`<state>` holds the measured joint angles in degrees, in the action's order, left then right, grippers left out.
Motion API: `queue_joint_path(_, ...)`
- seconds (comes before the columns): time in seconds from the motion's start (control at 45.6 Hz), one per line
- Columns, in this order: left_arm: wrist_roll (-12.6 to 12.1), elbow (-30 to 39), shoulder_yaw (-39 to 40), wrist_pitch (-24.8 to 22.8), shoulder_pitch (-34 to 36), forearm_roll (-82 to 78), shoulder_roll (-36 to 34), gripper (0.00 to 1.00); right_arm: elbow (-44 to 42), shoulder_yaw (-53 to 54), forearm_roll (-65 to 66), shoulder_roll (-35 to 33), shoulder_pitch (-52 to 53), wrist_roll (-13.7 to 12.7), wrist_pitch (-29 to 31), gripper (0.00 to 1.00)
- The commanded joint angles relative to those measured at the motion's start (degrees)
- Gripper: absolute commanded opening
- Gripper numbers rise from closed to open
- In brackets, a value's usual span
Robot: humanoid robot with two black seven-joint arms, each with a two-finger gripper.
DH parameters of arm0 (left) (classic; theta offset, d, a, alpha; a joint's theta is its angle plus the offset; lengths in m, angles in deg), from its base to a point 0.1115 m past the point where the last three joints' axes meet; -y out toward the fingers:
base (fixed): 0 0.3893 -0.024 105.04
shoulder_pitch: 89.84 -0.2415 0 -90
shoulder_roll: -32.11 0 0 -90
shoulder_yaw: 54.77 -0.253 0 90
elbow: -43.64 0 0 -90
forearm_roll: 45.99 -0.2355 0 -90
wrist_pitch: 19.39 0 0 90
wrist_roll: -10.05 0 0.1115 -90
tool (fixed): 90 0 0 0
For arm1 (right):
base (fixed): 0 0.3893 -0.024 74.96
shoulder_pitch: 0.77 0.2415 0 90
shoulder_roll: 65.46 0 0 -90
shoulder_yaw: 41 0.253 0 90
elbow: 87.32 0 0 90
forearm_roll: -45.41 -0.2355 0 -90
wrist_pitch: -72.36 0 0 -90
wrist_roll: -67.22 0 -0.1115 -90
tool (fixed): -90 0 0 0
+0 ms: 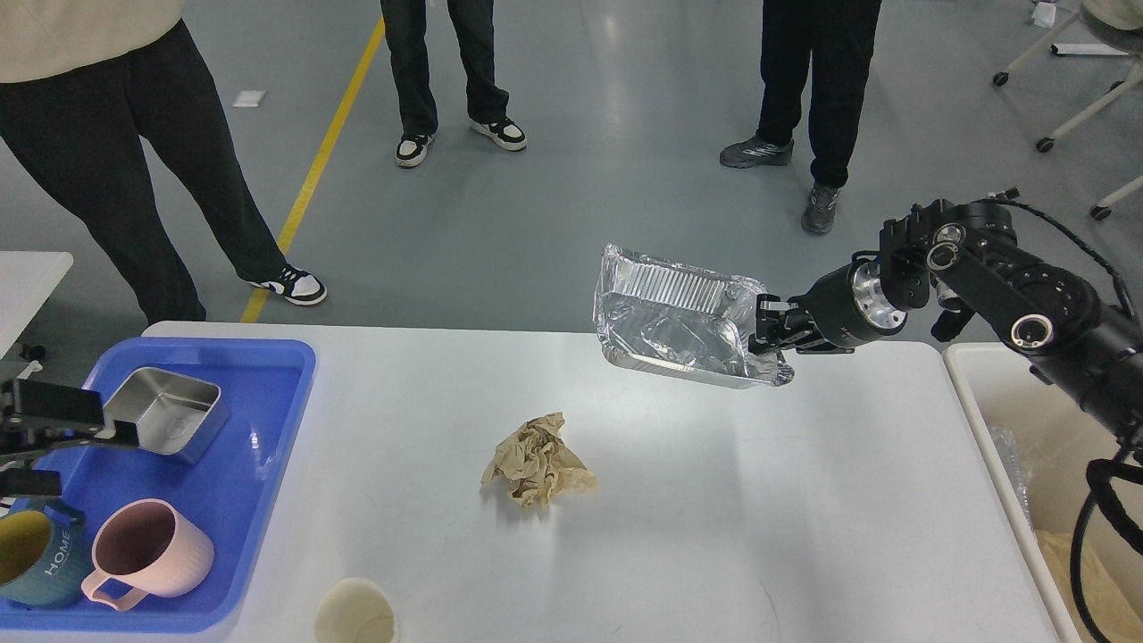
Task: Tidy desktop
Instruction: 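Reach the left gripper down to the cream paper cup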
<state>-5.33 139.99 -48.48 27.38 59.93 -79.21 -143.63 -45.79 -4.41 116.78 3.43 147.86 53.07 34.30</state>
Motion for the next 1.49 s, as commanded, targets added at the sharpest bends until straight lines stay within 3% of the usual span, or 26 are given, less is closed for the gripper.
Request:
queue_joint_path(0.0, -0.88, 1.30, -1.90, 5.07, -1.31, -3.16, 7.86, 0.91, 0.04, 0.06, -0.01, 0.02, -0.01, 0.00, 0.00, 0.00)
queue_joint_path(0.197, -1.94, 2.62, -1.90, 7.89, -7.29, -11.60, 16.39, 0.91, -0.05, 0.06, -0.01, -0.16, -0.19, 0.00, 0.00, 0.00)
queue_joint_path(0.855, -5.01, 2.62, -1.99, 10.09, -15.64, -25.84, 28.61, 0.87, -0.05, 0.93, -0.01, -0.51, -0.80, 0.00, -0.09, 0.00)
queue_joint_path(1.185, -6.07, 0.60, -1.99, 11.85, -17.66, -31.03, 33.44, 0.58, 0.04, 1.02, -0.01, -1.21, -0.98, 0.09, 0.00, 0.00)
queue_joint_path(1.404, -6.68, -0.72, -1.90, 12.11, -20.30, -34.10, 34.94, 0.45, 0.04, 1.02, -0.01, -1.30, -1.33, 0.09, 0.00, 0.00)
queue_joint_path(1.47, -6.86, -0.98, -1.90, 12.28, -20.74, -34.28, 35.64, 0.32, 0.04, 1.02, -0.01, -1.57, -1.50, 0.09, 0.00, 0.00)
